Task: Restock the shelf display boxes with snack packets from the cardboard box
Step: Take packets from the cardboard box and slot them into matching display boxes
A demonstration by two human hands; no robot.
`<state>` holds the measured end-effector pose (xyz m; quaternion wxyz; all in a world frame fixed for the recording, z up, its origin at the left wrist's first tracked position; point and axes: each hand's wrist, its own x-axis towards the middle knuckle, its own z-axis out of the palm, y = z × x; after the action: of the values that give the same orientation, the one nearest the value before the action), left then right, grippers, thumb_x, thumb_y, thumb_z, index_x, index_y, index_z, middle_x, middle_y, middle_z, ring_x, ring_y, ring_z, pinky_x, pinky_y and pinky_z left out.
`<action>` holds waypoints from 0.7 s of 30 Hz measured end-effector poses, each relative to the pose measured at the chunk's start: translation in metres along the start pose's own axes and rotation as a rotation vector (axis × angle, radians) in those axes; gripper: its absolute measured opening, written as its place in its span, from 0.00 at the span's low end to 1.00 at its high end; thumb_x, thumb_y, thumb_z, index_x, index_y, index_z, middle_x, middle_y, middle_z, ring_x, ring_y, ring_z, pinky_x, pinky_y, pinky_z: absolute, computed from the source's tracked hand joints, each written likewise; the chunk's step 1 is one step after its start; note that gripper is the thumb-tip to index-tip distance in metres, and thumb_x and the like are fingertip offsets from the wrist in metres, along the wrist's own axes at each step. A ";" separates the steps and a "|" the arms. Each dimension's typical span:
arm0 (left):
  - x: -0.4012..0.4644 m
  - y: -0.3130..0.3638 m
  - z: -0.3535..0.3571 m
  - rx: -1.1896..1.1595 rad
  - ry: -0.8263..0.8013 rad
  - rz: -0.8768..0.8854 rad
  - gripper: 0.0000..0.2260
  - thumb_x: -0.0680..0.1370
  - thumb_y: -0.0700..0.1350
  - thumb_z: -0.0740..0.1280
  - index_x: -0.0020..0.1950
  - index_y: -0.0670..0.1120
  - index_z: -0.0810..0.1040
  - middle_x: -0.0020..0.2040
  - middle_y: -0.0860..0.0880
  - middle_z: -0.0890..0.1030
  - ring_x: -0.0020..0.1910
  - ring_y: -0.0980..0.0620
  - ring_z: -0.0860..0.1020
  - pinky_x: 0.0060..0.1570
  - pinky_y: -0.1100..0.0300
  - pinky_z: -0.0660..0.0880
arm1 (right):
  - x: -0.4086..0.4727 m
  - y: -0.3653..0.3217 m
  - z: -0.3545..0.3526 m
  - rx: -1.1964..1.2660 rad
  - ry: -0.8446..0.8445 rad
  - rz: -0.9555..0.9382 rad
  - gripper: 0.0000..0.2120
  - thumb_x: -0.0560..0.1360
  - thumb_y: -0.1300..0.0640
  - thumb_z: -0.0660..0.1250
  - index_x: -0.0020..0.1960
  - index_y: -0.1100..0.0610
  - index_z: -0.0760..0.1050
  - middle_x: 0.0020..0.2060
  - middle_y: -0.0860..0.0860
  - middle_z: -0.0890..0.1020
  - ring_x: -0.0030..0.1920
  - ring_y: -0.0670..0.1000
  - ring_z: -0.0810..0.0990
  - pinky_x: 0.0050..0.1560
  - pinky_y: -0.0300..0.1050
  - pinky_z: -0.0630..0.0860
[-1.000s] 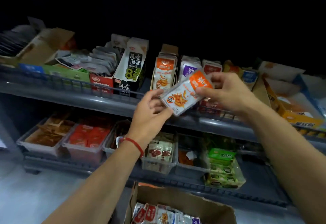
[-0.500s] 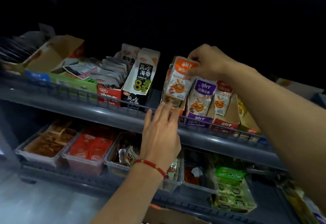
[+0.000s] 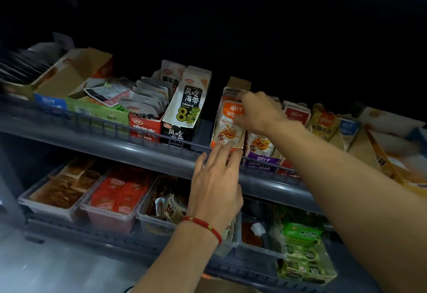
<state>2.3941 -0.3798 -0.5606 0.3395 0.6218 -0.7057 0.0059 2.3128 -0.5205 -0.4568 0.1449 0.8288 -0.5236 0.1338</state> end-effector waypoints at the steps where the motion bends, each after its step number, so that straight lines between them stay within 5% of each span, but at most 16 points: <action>1: 0.000 0.000 0.000 0.000 0.003 -0.002 0.30 0.75 0.40 0.67 0.77 0.48 0.65 0.78 0.49 0.65 0.80 0.50 0.56 0.78 0.45 0.56 | -0.001 0.000 0.000 -0.006 -0.001 -0.002 0.22 0.77 0.49 0.72 0.68 0.54 0.73 0.58 0.56 0.80 0.56 0.58 0.80 0.47 0.49 0.74; 10: 0.000 0.003 -0.002 0.027 0.019 -0.012 0.30 0.70 0.37 0.72 0.72 0.48 0.71 0.73 0.50 0.71 0.76 0.49 0.65 0.72 0.48 0.66 | 0.000 -0.003 0.005 -0.034 0.056 0.029 0.17 0.76 0.52 0.73 0.63 0.56 0.76 0.57 0.57 0.81 0.58 0.59 0.80 0.52 0.53 0.77; 21: 0.001 0.004 -0.002 0.017 0.030 -0.029 0.29 0.70 0.37 0.72 0.71 0.47 0.72 0.72 0.50 0.72 0.75 0.50 0.66 0.71 0.50 0.65 | 0.009 -0.003 0.002 -0.077 0.144 0.045 0.19 0.77 0.55 0.72 0.65 0.56 0.74 0.60 0.57 0.79 0.61 0.60 0.78 0.54 0.55 0.75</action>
<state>2.3912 -0.3787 -0.5572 0.3446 0.6347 -0.6915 0.0164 2.3192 -0.5270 -0.4555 0.2109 0.7990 -0.5349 0.1760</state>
